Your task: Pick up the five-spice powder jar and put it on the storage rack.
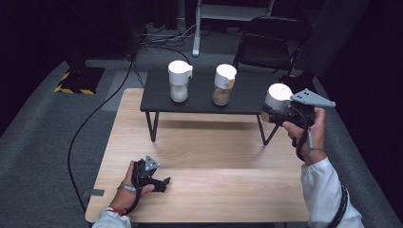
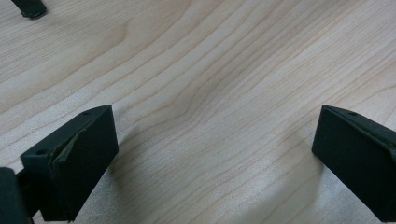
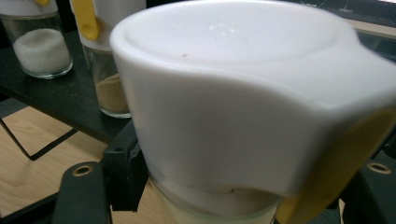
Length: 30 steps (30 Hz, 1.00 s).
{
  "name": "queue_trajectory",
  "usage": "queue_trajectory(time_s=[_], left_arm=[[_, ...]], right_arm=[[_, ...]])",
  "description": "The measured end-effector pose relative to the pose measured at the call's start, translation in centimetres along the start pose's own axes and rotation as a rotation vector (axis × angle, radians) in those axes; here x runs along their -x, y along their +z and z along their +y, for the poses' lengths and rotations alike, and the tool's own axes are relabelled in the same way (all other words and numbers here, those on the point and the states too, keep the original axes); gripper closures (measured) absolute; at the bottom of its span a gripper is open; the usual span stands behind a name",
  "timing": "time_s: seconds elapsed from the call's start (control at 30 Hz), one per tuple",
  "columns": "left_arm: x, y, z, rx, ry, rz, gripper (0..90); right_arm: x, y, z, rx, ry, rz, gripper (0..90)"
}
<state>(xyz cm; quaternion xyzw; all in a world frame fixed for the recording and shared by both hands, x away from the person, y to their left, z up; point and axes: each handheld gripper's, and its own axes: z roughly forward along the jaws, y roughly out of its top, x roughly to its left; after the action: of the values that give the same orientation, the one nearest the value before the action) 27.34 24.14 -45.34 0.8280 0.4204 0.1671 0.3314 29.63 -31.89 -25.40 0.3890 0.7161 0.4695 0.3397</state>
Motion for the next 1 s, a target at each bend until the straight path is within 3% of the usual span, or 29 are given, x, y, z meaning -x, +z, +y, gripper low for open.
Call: queue_trajectory(time_s=[1.0], left_arm=[[0.0, 0.0, 0.0, 0.0, 0.0, 0.0, 0.1]], right_arm=[[0.2, 5.0, 2.1, 0.017, 0.036, -0.026, 29.6]])
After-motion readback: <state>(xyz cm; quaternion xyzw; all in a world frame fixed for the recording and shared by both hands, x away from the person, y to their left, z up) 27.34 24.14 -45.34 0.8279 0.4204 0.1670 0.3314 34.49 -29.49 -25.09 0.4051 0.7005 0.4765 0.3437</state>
